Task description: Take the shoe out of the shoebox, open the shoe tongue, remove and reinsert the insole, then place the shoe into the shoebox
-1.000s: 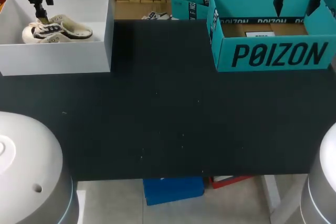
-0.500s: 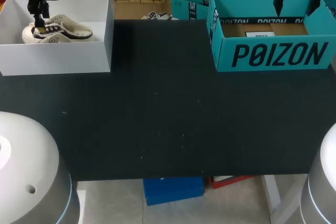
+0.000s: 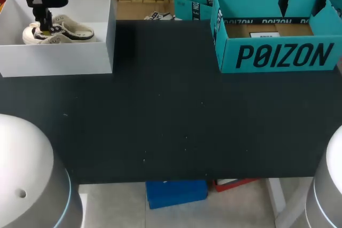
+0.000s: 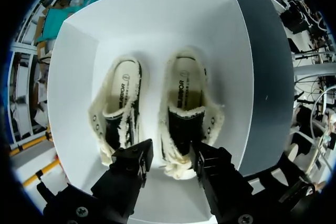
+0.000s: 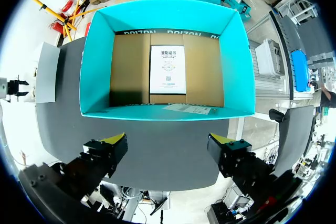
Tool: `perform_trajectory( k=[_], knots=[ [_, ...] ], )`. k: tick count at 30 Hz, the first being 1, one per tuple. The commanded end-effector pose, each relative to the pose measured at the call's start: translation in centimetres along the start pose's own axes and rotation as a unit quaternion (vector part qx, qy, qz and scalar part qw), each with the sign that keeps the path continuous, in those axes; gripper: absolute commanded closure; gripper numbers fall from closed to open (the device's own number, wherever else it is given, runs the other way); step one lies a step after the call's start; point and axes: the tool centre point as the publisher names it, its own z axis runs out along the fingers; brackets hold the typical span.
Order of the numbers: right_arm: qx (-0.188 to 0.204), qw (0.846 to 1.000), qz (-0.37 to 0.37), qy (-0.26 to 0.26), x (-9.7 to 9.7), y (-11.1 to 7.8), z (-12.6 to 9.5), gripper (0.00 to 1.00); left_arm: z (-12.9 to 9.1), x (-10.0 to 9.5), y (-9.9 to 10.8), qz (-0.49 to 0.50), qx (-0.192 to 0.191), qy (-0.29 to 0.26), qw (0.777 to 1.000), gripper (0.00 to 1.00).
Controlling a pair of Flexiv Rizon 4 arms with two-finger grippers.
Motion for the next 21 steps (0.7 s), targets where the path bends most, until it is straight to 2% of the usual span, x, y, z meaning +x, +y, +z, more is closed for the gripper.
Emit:
perform_trajectory(
  k=[1,21],
  knots=[
    [0.0,1.0,0.0,0.0,0.0,0.0,0.0,0.0,1.1,-1.2,-0.5,0.005,-0.001,0.006,1.0,0.57],
    [0.0,1.0,0.0,0.0,0.0,0.0,0.0,0.0,6.8,-1.7,-1.4,0.012,-0.008,0.027,1.0,0.58]
  ],
)
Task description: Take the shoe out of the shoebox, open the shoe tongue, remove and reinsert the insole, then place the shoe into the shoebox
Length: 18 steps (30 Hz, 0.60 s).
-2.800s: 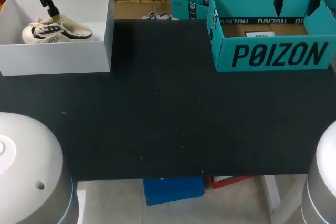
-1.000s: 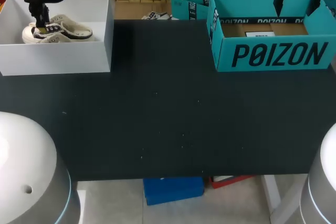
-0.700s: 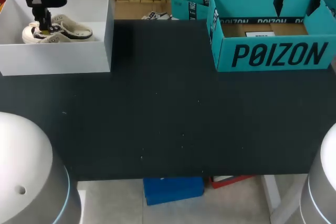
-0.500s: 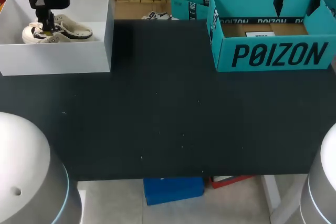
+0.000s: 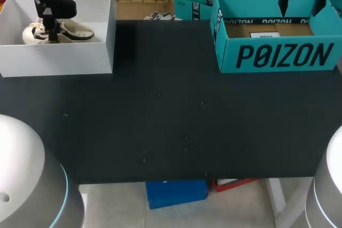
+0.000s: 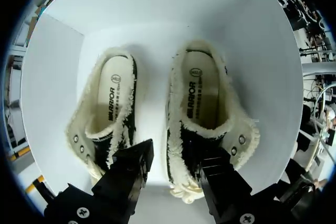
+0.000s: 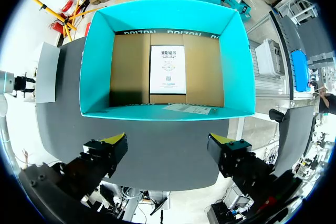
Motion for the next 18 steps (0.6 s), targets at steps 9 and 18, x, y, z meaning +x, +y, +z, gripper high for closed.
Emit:
perform_trajectory(
  k=[9,18],
  knots=[
    [0.0,1.0,0.0,0.0,0.0,0.0,0.0,0.0,3.4,-0.3,-0.7,0.008,-0.003,0.015,1.0,0.59],
    [0.0,1.0,0.0,0.0,0.0,0.0,0.0,0.0,4.7,0.0,-0.8,0.014,-0.012,0.022,1.0,0.63]
  ],
)
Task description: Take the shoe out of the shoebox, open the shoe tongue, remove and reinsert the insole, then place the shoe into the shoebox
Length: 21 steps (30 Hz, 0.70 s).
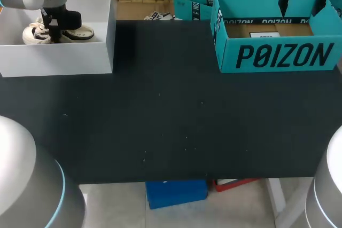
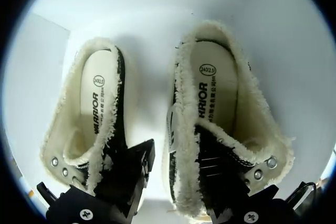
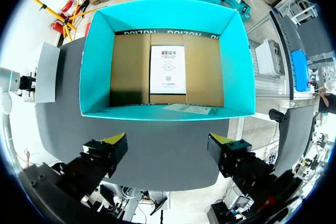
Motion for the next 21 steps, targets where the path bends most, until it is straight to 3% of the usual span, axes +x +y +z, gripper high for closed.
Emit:
perform_trajectory(
  k=[1,2,3,4,9,16,21],
  knots=[
    [0.0,1.0,0.0,0.0,0.0,0.0,0.0,0.0,0.7,-0.3,-0.1,0.003,-0.004,0.002,1.0,0.65],
    [0.0,1.0,0.0,0.0,0.0,0.0,0.0,0.0,0.8,-0.3,-0.2,0.005,-0.006,0.002,1.0,0.71],
    [0.0,1.0,0.0,0.0,0.0,0.0,0.0,0.0,0.8,-0.3,-0.2,0.005,-0.006,0.002,1.0,0.96],
    [0.0,1.0,0.0,0.0,0.0,0.0,0.0,0.0,0.8,-0.3,-0.2,0.004,-0.006,0.002,1.0,1.0],
    [0.0,1.0,0.0,0.0,0.0,0.0,0.0,0.0,-0.5,0.2,-0.3,0.011,0.0,-0.006,1.0,1.0],
    [0.0,1.0,0.0,0.0,0.0,0.0,0.0,0.0,-4.0,1.5,-1.3,0.076,0.024,0.004,0.997,1.0],
    [0.0,1.0,0.0,0.0,0.0,0.0,0.0,0.0,-6.9,1.7,-1.9,0.103,0.007,-0.003,0.995,1.0]
  ],
)
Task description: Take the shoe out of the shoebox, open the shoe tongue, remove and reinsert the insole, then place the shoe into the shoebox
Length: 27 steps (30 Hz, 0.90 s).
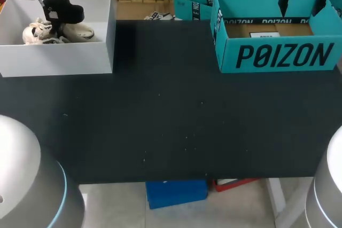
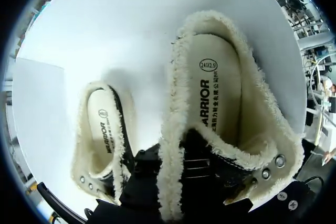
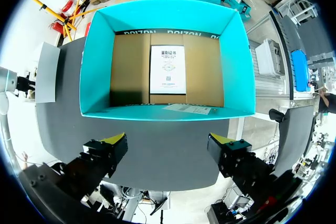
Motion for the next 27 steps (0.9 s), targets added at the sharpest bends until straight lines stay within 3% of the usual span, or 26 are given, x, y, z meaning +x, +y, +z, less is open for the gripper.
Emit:
perform_trajectory(
  k=[1,8,13,22,27],
  knots=[
    [0.0,1.0,0.0,0.0,0.0,0.0,0.0,0.0,-3.9,0.8,-0.3,0.006,-0.017,-0.009,1.0,1.0],
    [0.0,1.0,0.0,0.0,0.0,0.0,0.0,0.0,-8.2,-0.4,0.2,-0.006,-0.038,-0.033,0.999,1.0],
    [0.0,1.0,0.0,0.0,0.0,0.0,0.0,0.0,-11.7,-0.2,-0.4,-0.006,-0.054,-0.049,0.997,1.0],
    [0.0,1.0,0.0,0.0,0.0,0.0,0.0,0.0,-18.4,2.6,-3.2,-0.042,-0.045,-0.088,0.994,1.0],
    [0.0,1.0,0.0,0.0,0.0,0.0,0.0,0.0,-20.6,5.4,-6.3,-0.042,-0.035,-0.105,0.993,1.0]
  ],
)
